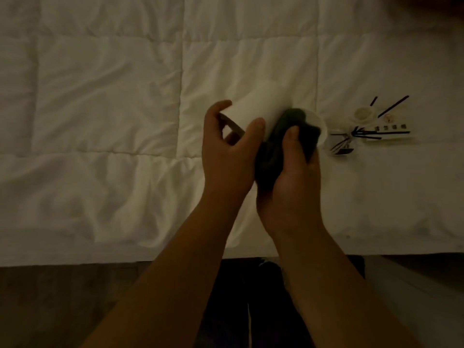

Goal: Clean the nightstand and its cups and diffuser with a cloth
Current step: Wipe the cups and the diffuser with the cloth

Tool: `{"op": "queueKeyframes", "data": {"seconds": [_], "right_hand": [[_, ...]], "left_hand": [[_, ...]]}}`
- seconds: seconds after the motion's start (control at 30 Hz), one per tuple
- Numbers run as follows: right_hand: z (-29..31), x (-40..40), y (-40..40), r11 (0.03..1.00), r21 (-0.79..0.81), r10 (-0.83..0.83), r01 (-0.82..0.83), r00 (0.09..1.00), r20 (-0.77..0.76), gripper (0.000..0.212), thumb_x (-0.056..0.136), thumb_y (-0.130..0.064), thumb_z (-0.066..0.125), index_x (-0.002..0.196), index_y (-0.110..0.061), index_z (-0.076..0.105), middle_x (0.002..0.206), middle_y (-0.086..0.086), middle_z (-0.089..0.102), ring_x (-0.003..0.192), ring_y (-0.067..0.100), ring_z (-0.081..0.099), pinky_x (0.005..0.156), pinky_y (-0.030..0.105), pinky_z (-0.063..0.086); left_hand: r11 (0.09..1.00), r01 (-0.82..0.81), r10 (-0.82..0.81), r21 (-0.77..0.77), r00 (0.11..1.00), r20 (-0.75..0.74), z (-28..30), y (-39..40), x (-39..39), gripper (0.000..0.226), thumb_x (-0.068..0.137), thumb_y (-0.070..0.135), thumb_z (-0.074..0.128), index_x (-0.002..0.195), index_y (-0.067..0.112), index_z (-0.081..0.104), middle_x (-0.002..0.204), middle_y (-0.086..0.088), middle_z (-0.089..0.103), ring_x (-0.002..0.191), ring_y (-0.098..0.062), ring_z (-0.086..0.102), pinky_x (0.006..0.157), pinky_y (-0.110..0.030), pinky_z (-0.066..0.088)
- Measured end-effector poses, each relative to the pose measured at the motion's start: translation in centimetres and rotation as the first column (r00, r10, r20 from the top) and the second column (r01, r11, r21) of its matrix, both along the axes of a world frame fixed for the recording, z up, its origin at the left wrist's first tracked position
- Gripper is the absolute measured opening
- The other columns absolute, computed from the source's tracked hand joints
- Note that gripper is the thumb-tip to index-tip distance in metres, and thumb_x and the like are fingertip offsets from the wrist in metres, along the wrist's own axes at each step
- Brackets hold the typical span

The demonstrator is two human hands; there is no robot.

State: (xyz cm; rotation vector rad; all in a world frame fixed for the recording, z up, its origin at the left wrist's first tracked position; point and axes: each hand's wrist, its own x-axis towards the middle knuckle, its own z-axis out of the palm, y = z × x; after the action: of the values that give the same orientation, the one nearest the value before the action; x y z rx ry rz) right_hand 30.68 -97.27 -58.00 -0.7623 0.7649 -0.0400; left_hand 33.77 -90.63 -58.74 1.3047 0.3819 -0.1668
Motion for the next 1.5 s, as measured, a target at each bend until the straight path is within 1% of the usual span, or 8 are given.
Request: {"op": "queueKeyframes", "data": {"seconds": [0.23,0.43,0.63,0.83,0.97,1.2,1.4,1.5], "right_hand": [[0.3,3.0,-2.6,0.95,0.299,0.104,-0.086,0.994,-0.045,0.043,0.091,-0.049,0.055,0.108,-0.014,0.072,0.11,0.017,0.071,0.099,0.033,0.069,0.084,0.047,0.057],[1.7,4.2,-4.0,0.94,-0.247,0.251,-0.235,0.967,0.036,0.031,0.092,-0.022,0.058,0.123,-0.021,0.061,0.123,0.011,0.064,0.111,0.034,0.063,0.08,0.053,0.056],[3.2,5.9,-4.6,0.224,-0.827,0.708,-0.516,0.669,-0.226,0.032,0.089,-0.027,0.061,0.12,-0.022,0.064,0.119,-0.006,0.066,0.109,0.008,0.06,0.093,0.036,0.052],[2.8,3.3,-3.4,0.299,-0.847,0.74,-0.439,0.667,-0.084,0.037,0.084,-0.012,0.068,0.12,-0.018,0.064,0.127,-0.007,0.06,0.12,0.007,0.057,0.101,0.034,0.049],[1.9,2.0,-3.4,0.216,-0.934,0.746,-0.283,0.666,-0.029,0.039,0.08,-0.011,0.072,0.119,-0.011,0.065,0.135,0.006,0.057,0.132,0.024,0.048,0.108,0.049,0.039],[0.1,0.5,-3.4,0.181,-0.983,0.618,-0.004,0.779,0.11,0.035,0.085,-0.008,0.068,0.118,0.003,0.063,0.135,0.023,0.051,0.129,0.036,0.048,0.104,0.049,0.044],[-1.3,-0.8,-3.7,0.245,-0.957,0.498,-0.154,0.867,-0.013,0.039,0.086,-0.017,0.069,0.122,-0.005,0.062,0.121,0.01,0.064,0.111,0.016,0.061,0.094,0.029,0.052],[-2.1,-3.1,-4.5,0.301,-0.902,0.527,-0.309,0.842,-0.113,0.035,0.084,-0.012,0.071,0.119,-0.011,0.065,0.11,-0.001,0.069,0.099,0.002,0.062,0.09,0.02,0.051]], "left_hand": [[0.996,0.034,-0.027,-0.084,0.996,0.084,0.9,1.1,-2.2,0.055,0.076,0.021,0.068,0.126,0.021,0.046,0.113,0.001,0.061,0.101,-0.011,0.066,0.072,-0.023,0.055],[0.938,0.232,-0.283,0.257,0.941,0.183,0.9,3.7,0.8,0.077,0.08,0.02,0.07,0.147,0.015,0.031,0.13,0.003,0.05,0.116,-0.006,0.057,0.08,-0.017,0.053],[0.644,0.407,-0.603,0.648,0.791,0.102,1.6,5.7,2.0,0.102,0.07,0.043,0.07,0.153,0.02,0.016,0.136,0.016,0.044,0.115,0.013,0.046,0.087,-0.021,0.054],[0.71,0.356,-0.464,0.607,0.886,0.023,1.3,4.8,1.4,0.093,0.068,0.037,0.08,0.147,0.019,0.033,0.138,0.014,0.05,0.117,0.0,0.053,0.093,-0.029,0.052],[0.912,0.367,-0.367,0.185,0.93,-0.036,0.8,5.7,1.2,0.077,0.065,0.023,0.082,0.135,0.019,0.049,0.132,0.004,0.058,0.113,-0.023,0.063,0.085,-0.043,0.056],[0.961,0.137,-0.194,-0.241,0.953,-0.232,0.1,4.7,0.9,0.058,0.076,0.02,0.07,0.131,0.009,0.051,0.127,-0.015,0.059,0.109,-0.033,0.063,0.076,-0.048,0.055],[0.922,-0.112,-0.029,-0.37,0.935,-0.354,-0.2,4.7,1.0,0.065,0.068,0.036,0.073,0.127,0.014,0.053,0.124,-0.012,0.06,0.095,-0.027,0.07,0.07,-0.041,0.056],[0.983,-0.107,0.073,-0.152,0.975,-0.21,-0.2,5.8,3.2,0.061,0.074,0.034,0.073,0.129,0.021,0.051,0.124,-0.003,0.059,0.098,-0.018,0.07,0.072,-0.037,0.057]]}}
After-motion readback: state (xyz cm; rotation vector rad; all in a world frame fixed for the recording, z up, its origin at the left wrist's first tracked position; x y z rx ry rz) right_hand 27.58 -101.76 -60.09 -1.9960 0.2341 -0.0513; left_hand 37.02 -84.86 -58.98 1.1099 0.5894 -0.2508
